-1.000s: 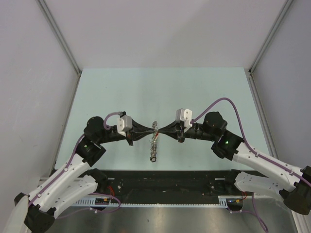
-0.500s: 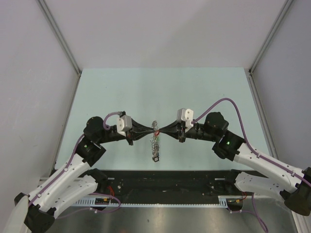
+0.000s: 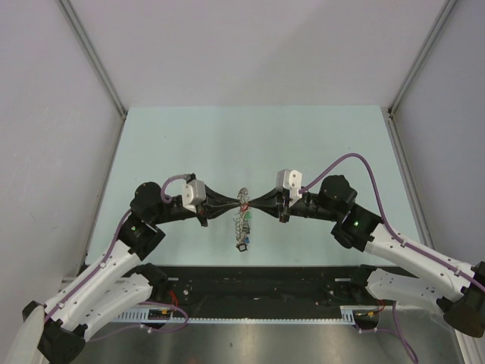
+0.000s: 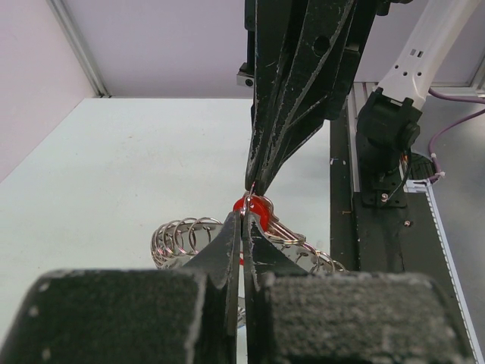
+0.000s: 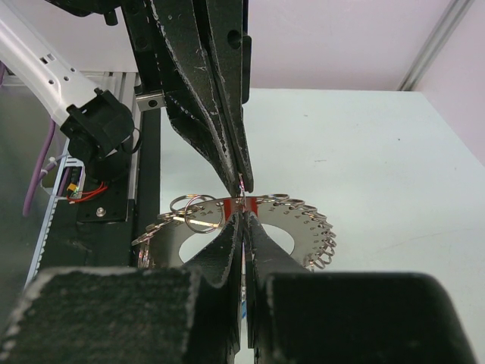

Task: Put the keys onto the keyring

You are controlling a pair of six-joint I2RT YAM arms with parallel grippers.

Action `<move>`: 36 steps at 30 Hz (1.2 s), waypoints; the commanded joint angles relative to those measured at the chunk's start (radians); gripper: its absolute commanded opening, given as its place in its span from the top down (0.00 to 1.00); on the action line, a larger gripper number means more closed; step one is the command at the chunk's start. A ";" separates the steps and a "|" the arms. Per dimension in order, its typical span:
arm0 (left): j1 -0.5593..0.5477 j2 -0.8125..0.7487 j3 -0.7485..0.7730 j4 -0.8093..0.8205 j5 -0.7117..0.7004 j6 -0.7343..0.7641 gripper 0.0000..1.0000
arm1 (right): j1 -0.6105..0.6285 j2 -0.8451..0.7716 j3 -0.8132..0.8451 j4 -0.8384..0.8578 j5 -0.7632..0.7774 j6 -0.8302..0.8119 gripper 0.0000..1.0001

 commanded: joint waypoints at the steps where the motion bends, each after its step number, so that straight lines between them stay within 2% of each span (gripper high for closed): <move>1: 0.005 -0.019 0.002 0.080 0.003 -0.007 1.00 | 0.003 -0.015 0.045 0.024 -0.008 0.008 1.00; 36: 0.005 -0.009 0.002 0.099 0.050 -0.016 1.00 | 0.012 0.014 0.044 0.066 -0.042 0.024 1.00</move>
